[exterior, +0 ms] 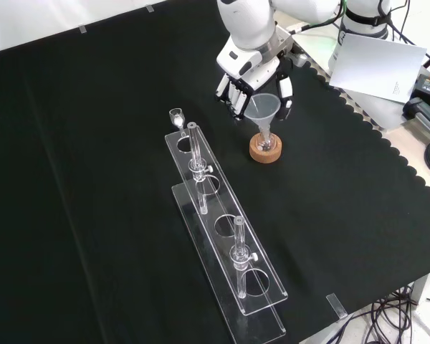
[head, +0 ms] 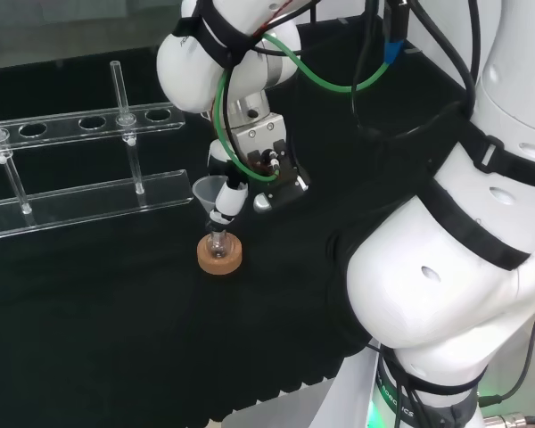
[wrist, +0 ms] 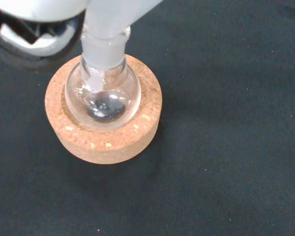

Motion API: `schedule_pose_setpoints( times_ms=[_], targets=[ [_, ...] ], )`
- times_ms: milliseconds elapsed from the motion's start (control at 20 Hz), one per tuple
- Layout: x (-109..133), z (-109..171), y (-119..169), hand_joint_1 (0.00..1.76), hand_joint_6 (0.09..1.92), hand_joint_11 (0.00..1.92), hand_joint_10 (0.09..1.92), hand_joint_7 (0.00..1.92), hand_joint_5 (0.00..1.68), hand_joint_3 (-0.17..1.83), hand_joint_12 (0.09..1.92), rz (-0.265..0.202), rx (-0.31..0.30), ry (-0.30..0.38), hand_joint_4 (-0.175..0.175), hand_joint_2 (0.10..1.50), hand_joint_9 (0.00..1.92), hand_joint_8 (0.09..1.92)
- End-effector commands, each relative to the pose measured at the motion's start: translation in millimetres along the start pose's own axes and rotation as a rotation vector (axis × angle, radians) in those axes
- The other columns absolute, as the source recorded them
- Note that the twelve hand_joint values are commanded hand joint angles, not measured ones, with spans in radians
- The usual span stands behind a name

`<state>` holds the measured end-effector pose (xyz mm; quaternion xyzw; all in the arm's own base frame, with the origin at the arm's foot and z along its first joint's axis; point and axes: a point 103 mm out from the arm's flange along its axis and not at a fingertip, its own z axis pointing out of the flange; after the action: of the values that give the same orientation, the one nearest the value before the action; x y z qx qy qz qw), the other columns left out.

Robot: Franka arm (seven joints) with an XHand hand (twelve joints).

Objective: Place the funnel on the round-bottom flask.

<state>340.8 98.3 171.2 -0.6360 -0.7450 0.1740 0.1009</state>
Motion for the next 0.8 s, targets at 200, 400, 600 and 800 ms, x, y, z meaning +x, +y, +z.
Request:
schedule_pose_setpoints(
  times_ms=[200, 400, 600, 800],
  targets=[
    [7.8, 0.5, -6.0, 0.87, 0.53, 0.45, 0.24, 0.99, 0.76, 0.60, 1.33, -0.017, -0.004, -0.011, 0.042, 0.51, 1.00, 0.42],
    [9.3, 1.6, -7.1, 0.87, 0.53, 0.45, 0.24, 0.99, 0.76, 0.60, 1.33, -0.010, -0.008, -0.006, 0.042, 0.51, 1.00, 0.42],
    [11.4, 1.4, -8.7, 0.87, 0.53, 0.45, 0.24, 0.98, 0.75, 0.60, 1.33, -0.007, -0.007, -0.004, 0.042, 0.51, 1.00, 0.42],
    [12.4, 5.2, -11.1, 0.87, 0.53, 0.45, 0.24, 0.98, 0.75, 0.60, 1.33, -0.006, -0.008, -0.003, 0.042, 0.51, 1.00, 0.42]
  ],
)
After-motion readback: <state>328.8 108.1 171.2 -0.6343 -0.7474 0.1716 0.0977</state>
